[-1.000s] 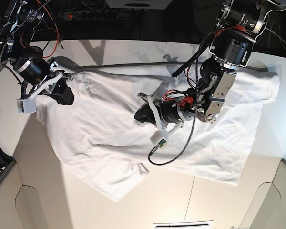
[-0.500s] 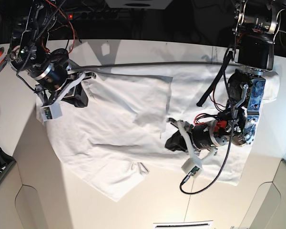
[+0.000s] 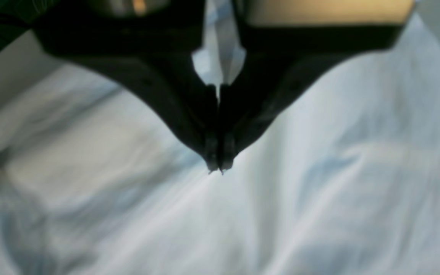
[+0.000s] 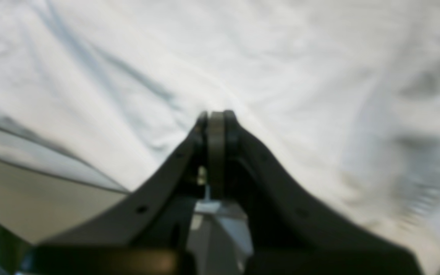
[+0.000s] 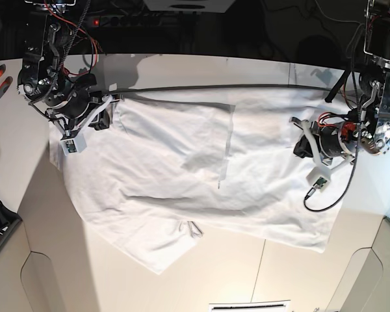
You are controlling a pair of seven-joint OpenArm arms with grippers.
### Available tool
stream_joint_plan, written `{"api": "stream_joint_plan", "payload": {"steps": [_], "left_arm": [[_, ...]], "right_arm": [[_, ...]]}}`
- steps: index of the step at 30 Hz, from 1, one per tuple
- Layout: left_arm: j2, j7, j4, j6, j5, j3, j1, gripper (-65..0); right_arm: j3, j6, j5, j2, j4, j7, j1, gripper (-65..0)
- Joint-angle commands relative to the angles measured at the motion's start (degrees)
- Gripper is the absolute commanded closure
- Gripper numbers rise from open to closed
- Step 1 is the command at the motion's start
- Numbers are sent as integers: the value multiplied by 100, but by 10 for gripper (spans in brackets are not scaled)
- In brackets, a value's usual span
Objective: Layout the t-shirt on the table in an organized manner, then fold the t-shirt properly
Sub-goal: 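Move both grippers to the shirt edge corners and grasp them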
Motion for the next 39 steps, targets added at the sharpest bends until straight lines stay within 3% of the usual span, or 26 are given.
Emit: {"api": "stream_joint_plan", "payload": {"steps": [1,8,13,24,39], "left_arm": [[-83,-164,101,0,-50,-258,28,0],[-68,-271,101,-2,-48,-1598,623,0],[-66,-328,98,4,35,-2111,920,0],[474,-544,-229,44,358,-2135,1285,0],[472,-302,-229,42,4,-2135,1749,0]], "right_arm": [[7,20,76,44,85,109,59,0],[7,22,-55,127,-68,118,31,0],[7,22,-57,127,-297,131,28,0],[7,22,-74,129,-426,61,-264,0],[129,24,273,540,-378,-146,-767,0]]}}
